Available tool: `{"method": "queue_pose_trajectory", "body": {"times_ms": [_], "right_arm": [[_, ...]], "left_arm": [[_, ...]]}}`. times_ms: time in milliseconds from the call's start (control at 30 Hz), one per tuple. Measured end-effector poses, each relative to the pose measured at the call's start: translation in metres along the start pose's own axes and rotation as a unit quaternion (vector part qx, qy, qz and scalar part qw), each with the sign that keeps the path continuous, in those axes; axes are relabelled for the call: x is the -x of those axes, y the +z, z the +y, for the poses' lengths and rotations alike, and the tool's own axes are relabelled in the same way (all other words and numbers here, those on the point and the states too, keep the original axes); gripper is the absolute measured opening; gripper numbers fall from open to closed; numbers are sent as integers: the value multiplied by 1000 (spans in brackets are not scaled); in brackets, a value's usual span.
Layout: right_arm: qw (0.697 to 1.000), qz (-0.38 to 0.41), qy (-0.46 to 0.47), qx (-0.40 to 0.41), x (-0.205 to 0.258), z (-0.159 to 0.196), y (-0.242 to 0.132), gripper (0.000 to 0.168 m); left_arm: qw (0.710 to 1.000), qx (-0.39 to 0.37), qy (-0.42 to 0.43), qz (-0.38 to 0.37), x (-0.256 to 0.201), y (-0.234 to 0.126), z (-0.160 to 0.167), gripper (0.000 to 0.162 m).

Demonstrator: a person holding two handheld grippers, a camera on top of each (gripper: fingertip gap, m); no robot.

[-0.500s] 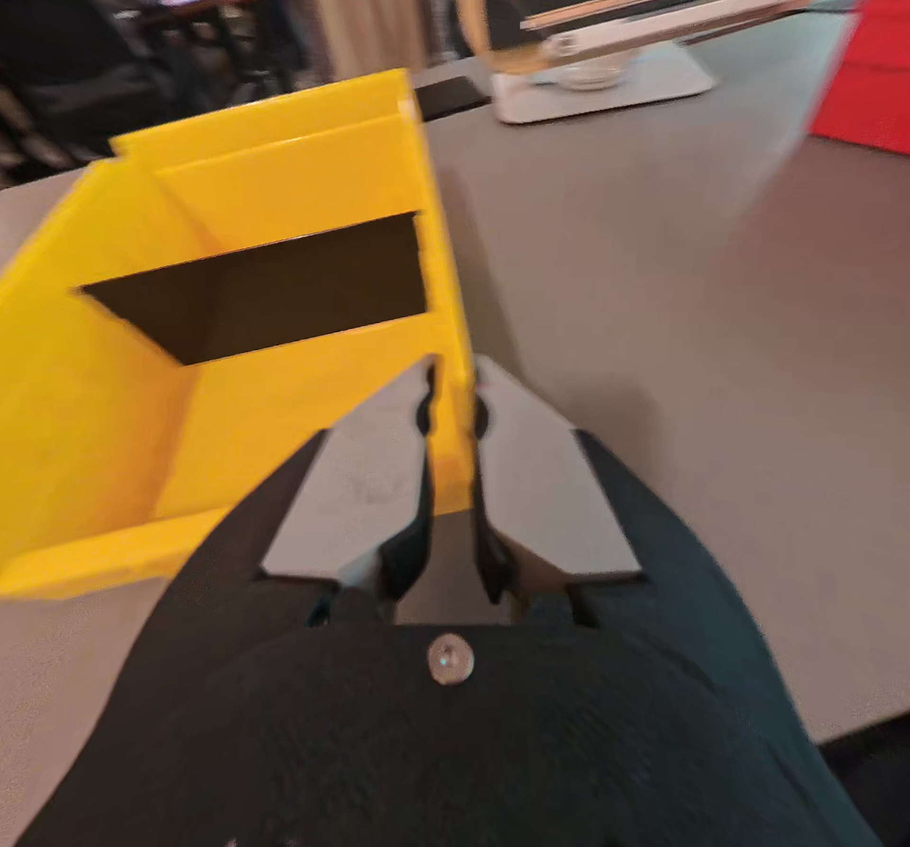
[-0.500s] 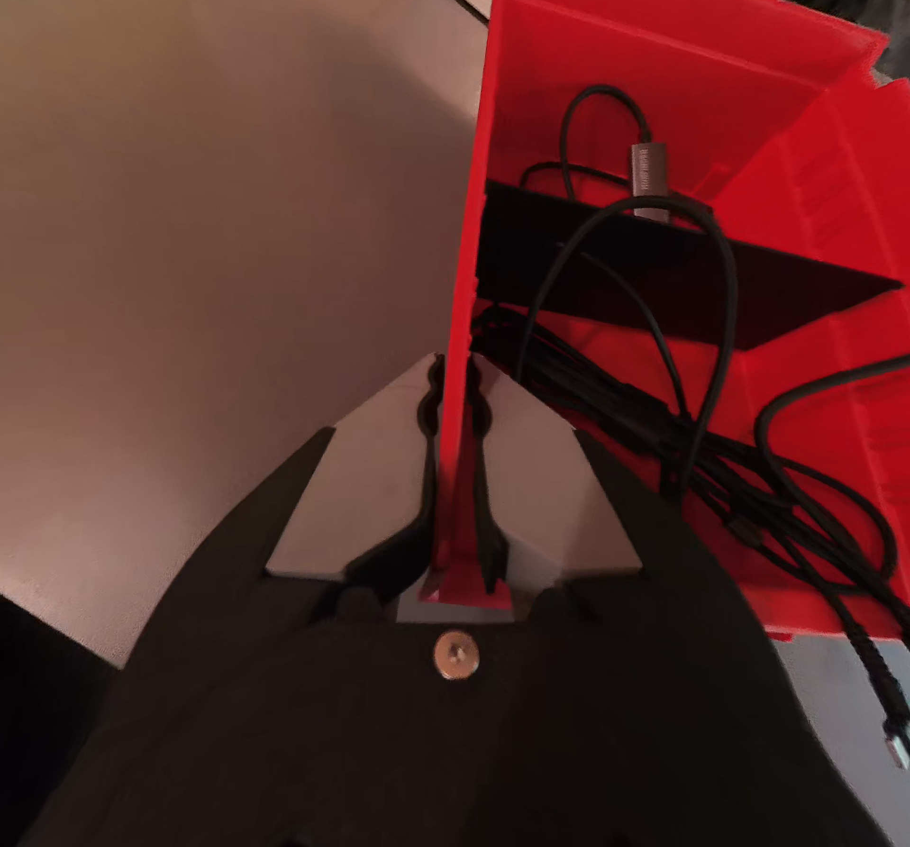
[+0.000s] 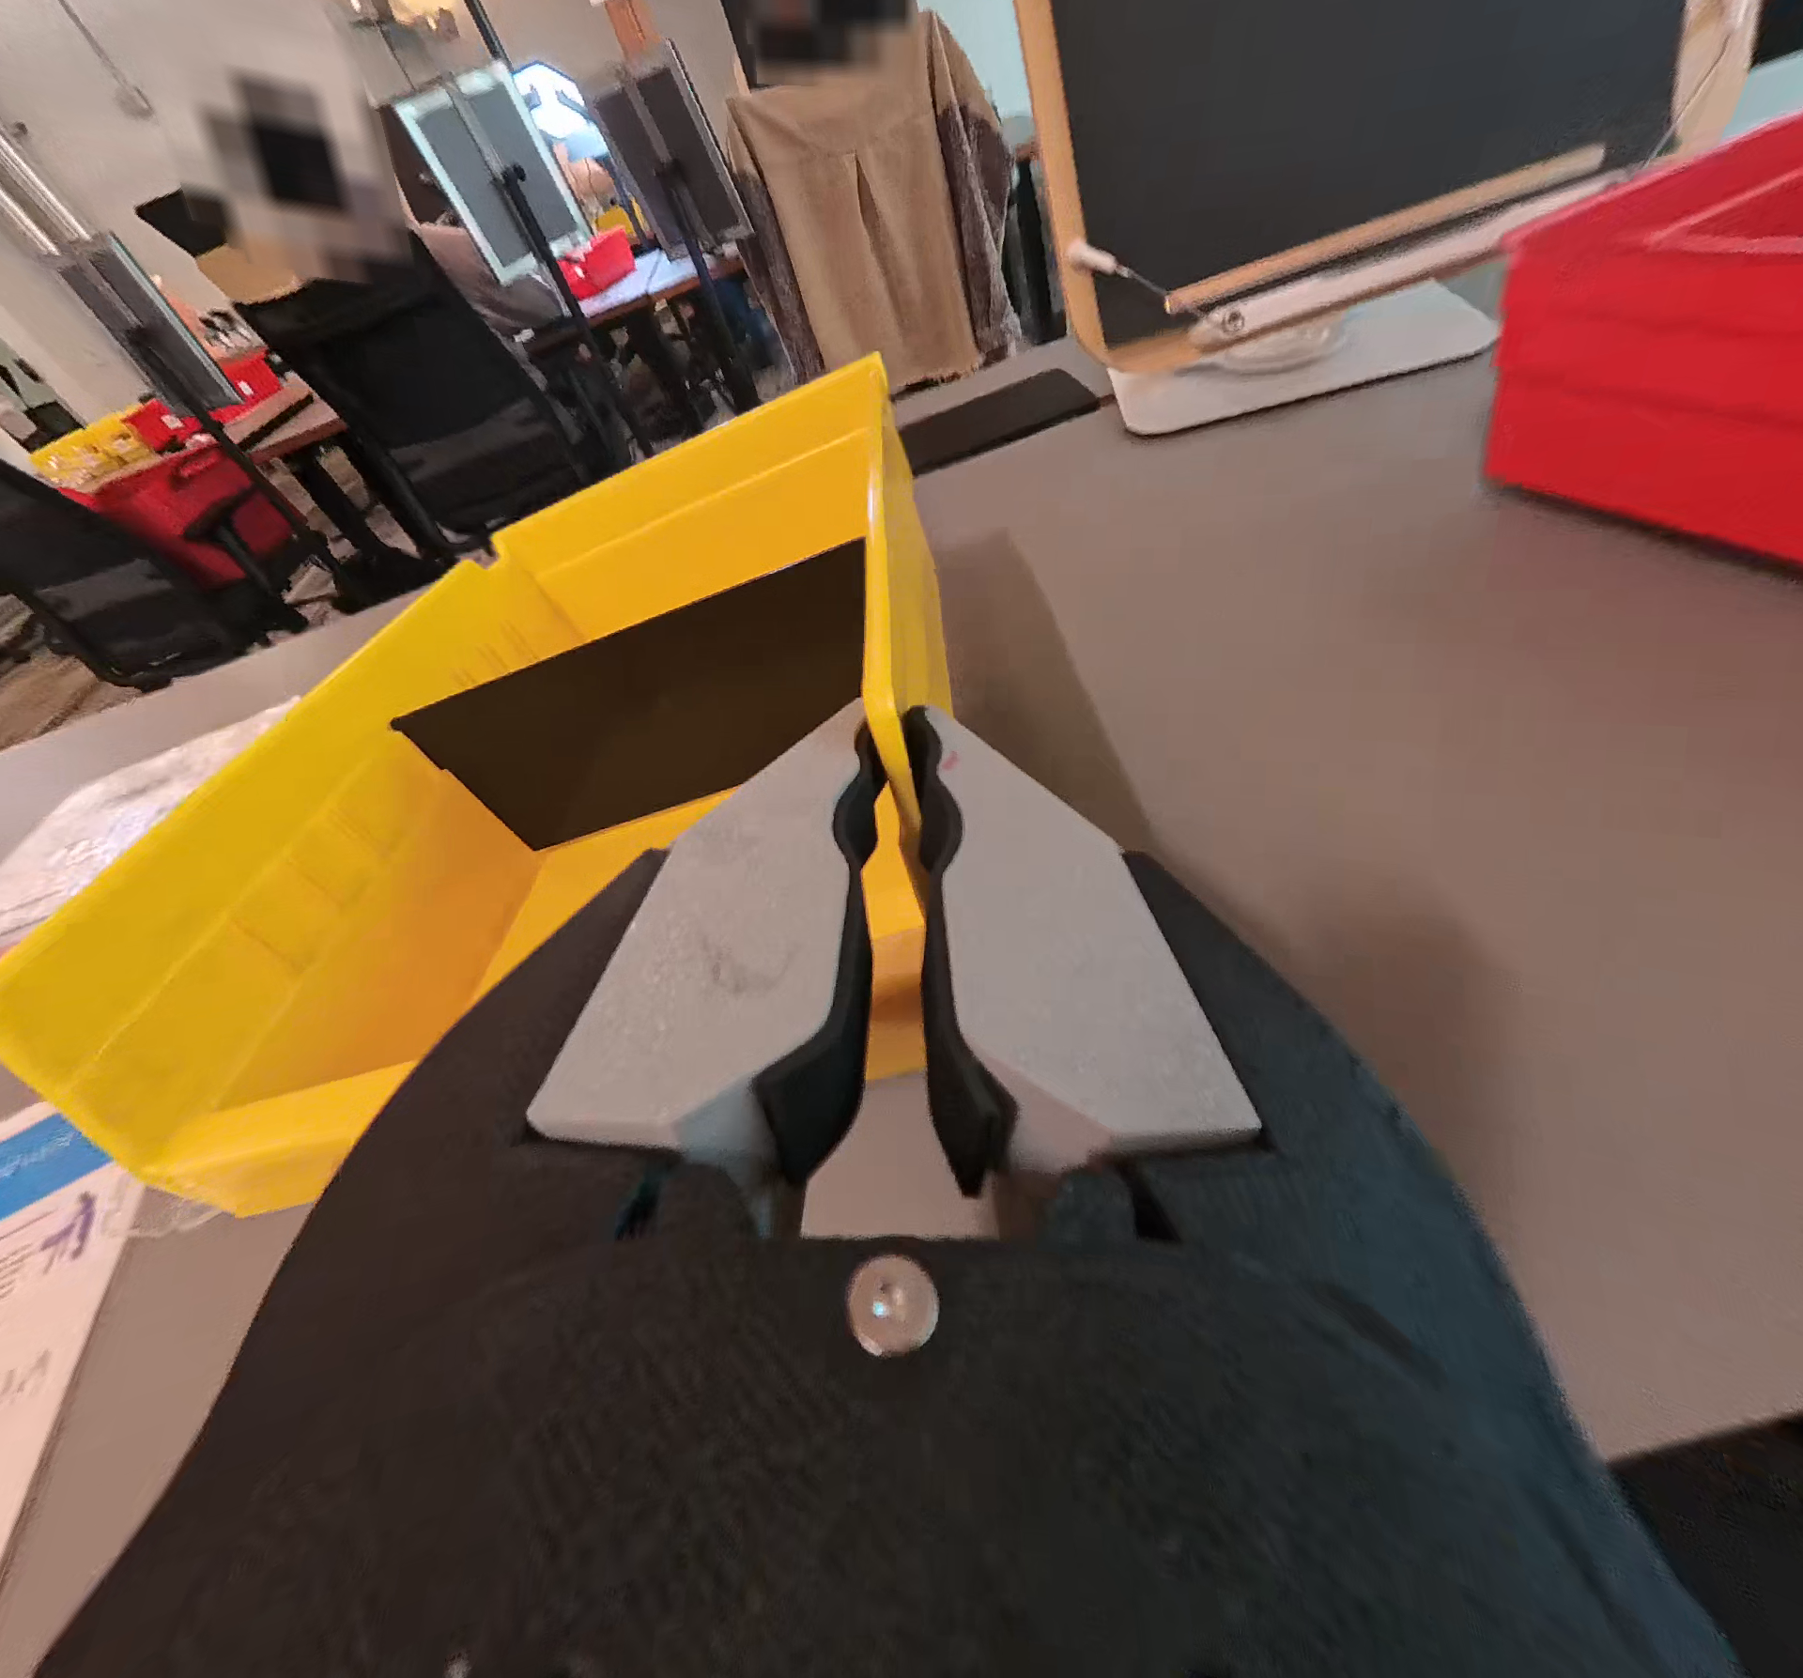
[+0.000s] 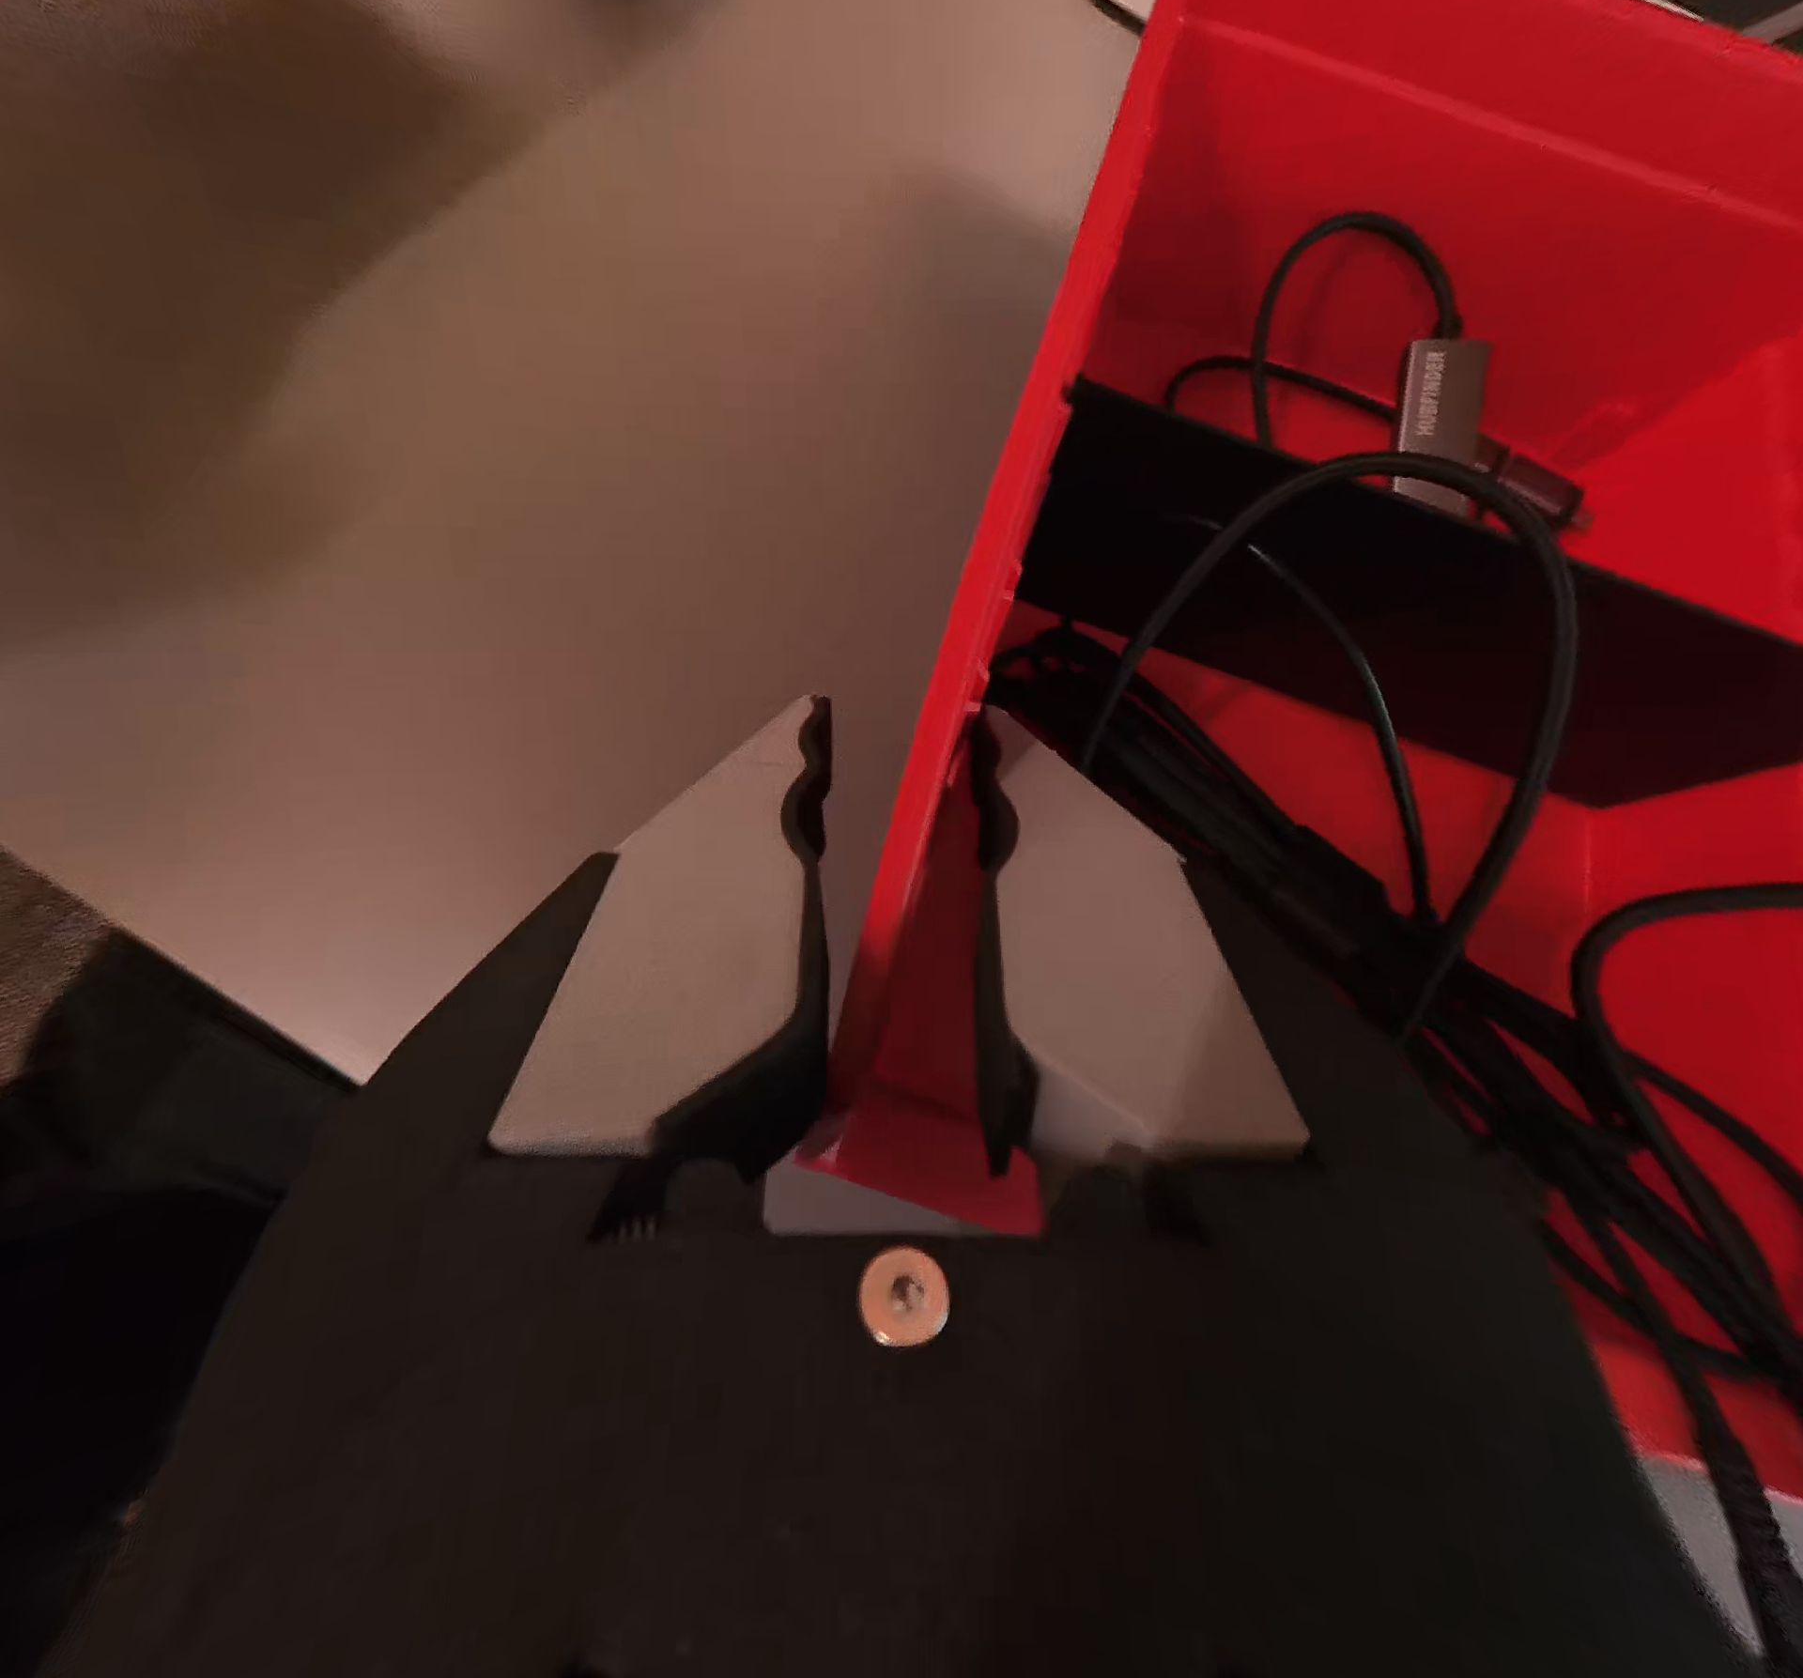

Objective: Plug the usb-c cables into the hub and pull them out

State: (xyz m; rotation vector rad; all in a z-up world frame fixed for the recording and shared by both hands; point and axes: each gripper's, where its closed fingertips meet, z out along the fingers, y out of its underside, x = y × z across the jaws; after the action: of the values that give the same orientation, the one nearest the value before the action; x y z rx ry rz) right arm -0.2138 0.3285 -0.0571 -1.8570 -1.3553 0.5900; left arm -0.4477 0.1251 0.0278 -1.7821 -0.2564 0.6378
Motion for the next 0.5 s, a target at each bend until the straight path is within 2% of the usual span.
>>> {"method": "queue_pose_trajectory", "body": {"times_ms": [133, 233, 267, 300, 400, 500], "right_arm": [[998, -55, -6, -14, 85, -32, 30, 32], [993, -108, -17, -39, 162, -68, 66, 46], [992, -110, -18, -56, 181, -86, 76, 39], [991, -113, -22, -68, 199, -101, 80, 40], [985, -132, -40, -105, 231, -130, 66, 42], [971, -172, -54, -154, 229, -136, 35, 53]], "left_arm": [[999, -35, -8, -9, 13, -27, -18, 1], [998, -54, -3, -31, 22, -38, -27, 1], [997, -61, -2, -39, 26, -41, -29, 1], [997, -68, -3, -47, 31, -44, -31, 1], [995, -74, -2, -63, 44, -54, -36, 1], [995, -80, 6, -63, 48, -62, -41, 1]]}}
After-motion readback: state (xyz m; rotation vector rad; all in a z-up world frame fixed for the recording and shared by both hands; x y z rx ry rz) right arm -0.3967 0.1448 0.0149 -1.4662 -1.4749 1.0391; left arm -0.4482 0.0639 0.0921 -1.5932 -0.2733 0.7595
